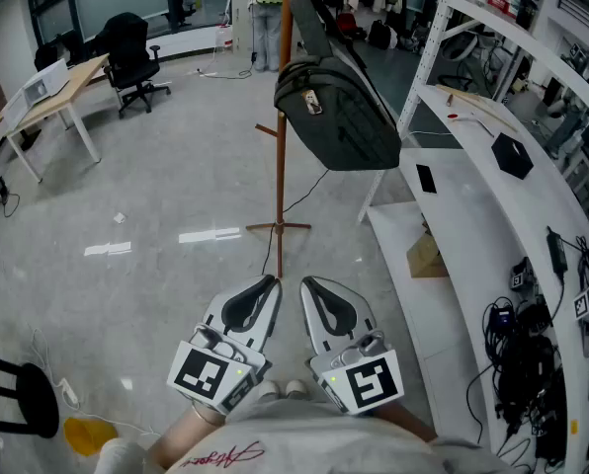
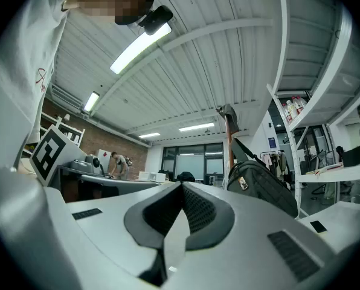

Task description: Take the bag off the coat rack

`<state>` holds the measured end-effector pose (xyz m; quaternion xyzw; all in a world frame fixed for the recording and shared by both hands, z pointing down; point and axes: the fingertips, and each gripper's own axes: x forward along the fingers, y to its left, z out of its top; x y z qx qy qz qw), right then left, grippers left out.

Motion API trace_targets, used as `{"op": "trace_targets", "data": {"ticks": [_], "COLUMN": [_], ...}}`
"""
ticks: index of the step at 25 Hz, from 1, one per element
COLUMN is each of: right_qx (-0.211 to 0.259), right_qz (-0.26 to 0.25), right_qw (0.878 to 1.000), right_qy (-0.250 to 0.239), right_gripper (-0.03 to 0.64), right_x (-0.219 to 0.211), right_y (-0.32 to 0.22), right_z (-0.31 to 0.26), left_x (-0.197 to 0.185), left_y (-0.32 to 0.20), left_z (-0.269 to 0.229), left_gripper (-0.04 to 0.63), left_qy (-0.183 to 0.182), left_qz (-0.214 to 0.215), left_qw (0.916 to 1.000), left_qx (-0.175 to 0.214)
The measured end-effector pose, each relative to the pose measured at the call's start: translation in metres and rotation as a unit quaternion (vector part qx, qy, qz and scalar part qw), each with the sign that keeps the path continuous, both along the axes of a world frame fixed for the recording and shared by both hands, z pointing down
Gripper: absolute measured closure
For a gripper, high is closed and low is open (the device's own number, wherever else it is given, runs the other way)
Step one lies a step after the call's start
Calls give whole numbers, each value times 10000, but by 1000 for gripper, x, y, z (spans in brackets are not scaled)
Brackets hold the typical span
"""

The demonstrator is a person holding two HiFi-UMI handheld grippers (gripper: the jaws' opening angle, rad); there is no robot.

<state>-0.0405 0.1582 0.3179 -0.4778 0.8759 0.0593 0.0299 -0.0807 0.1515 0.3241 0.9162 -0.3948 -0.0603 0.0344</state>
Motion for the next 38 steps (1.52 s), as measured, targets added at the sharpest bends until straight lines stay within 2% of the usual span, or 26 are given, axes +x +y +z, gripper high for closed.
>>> {"op": "trace_targets", "data": {"ticks": [6, 9, 13, 15, 20, 24, 29, 33, 38], "right_qx": [-62, -72, 23, 95, 103, 144, 71, 80, 280], "right_qz": [-50, -68, -77, -112, -164, -219, -269, -251, -216], "right_qw": [10000, 9999, 9999, 9999, 9998, 9997, 9996, 9996, 9991], "right_qy": [49, 74, 80, 63, 111, 9, 5, 124, 233], "right_gripper": [598, 598, 598, 598, 597, 597, 597, 597, 597], "right_x": [-1, -1, 3, 4, 13, 26, 42, 48, 53], "right_y": [-2, -5, -9, -10, -18, -27, -36, -48, -73], "right_z": [3, 4, 1, -1, 0, -1, 10, 15, 11], "left_x": [0, 1, 6, 8, 14, 21, 29, 30, 31], "left_y": [-1, -3, -7, -10, -21, -31, -37, -47, -74], "left_z": [2, 3, 1, 0, -1, 0, 6, 12, 10], "left_gripper": [555, 555, 555, 555, 555, 555, 555, 555, 555], "left_qy": [-210, -142, -279, -193, -280, -106, -21, -46, 86], "left_qz": [-118, -34, -76, -27, -164, -153, -311, -499, -585], "left_qw": [9989, 9997, 9992, 9997, 9988, 9998, 9995, 9983, 9982], "left_qx": [-406, -194, -270, -124, -353, -76, -16, -302, -70]}}
